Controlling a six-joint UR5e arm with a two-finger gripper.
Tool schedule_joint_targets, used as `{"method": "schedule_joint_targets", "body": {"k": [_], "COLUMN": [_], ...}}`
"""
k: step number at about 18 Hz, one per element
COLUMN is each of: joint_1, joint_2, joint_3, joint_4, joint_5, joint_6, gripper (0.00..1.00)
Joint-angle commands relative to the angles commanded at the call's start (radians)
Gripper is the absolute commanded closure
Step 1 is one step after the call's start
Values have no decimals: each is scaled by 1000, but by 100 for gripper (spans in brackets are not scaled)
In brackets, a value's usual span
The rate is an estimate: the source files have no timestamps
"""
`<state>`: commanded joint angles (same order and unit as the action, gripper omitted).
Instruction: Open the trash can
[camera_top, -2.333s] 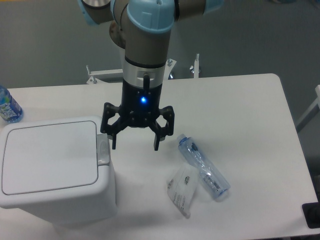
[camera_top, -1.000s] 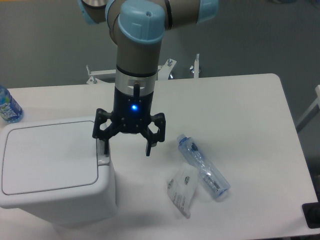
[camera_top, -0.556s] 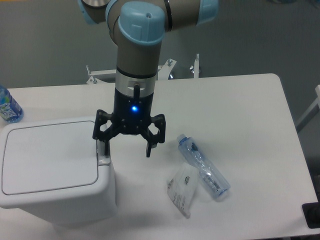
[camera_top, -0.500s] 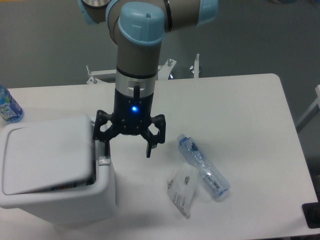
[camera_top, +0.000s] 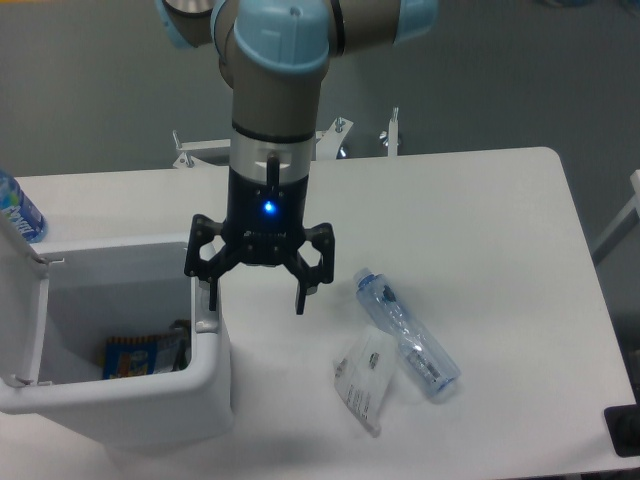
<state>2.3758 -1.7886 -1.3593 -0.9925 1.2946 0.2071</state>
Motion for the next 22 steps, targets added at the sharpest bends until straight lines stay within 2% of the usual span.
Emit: {"method": "schedule_joint_targets", "body": {"k": [2,5,8,10,14,17,19,22], "joint_1": [77,175,250,279,321,350,350,347], "joint_2": [3,5,5,5,5,5,5,3], "joint_3": [34,52,37,29,19,-15,-33,-38], "joint_4": [-2,0,-9,-23,-100,-104,-101,-98], "joint_5": [34,61,103,158,238,279,313,322], "joint_6": [14,63,272,421,725,900,960,962], "gripper": [0,0,0,0,0,0,0,0]}}
